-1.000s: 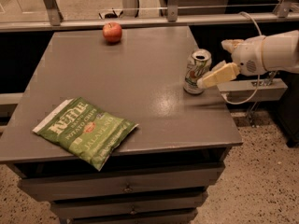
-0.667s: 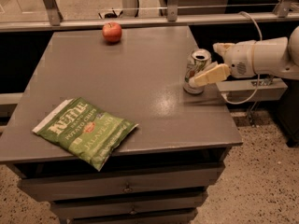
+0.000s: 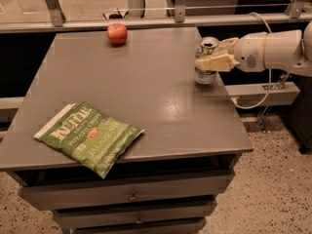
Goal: Move 7up can near apple
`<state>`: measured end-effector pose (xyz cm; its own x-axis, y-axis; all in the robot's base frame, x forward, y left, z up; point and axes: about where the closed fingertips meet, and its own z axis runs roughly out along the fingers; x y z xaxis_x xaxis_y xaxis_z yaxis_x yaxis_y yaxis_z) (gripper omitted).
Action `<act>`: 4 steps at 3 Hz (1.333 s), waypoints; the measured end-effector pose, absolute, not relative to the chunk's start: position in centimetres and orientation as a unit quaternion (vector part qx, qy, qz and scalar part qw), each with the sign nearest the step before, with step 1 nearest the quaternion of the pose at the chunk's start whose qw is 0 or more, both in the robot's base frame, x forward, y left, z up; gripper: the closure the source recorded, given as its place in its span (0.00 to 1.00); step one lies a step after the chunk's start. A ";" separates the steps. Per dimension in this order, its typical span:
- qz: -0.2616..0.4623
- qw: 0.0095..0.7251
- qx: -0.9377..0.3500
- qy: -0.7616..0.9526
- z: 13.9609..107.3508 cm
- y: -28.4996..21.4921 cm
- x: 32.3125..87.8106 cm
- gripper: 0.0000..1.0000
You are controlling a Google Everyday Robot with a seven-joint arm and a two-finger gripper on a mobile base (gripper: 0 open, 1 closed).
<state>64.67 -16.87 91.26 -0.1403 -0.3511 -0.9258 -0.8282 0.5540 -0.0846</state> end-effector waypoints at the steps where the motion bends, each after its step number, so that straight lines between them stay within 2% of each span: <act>1: 0.237 0.508 -0.412 0.719 90.8 -16.4 64.6 0.95; 2: 0.241 0.509 -0.414 0.715 90.6 -15.6 65.0 1.00; 3: 0.253 0.518 -0.417 0.702 89.8 -12.8 67.1 1.00; 4: 0.254 0.546 -0.419 0.679 90.2 -7.6 72.7 1.00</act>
Offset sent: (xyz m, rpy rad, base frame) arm -0.0004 0.0029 -0.0035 -0.0005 0.0066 0.0046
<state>72.71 -7.60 90.21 -0.0515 -0.2910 -0.9553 -0.8472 0.5192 -0.1125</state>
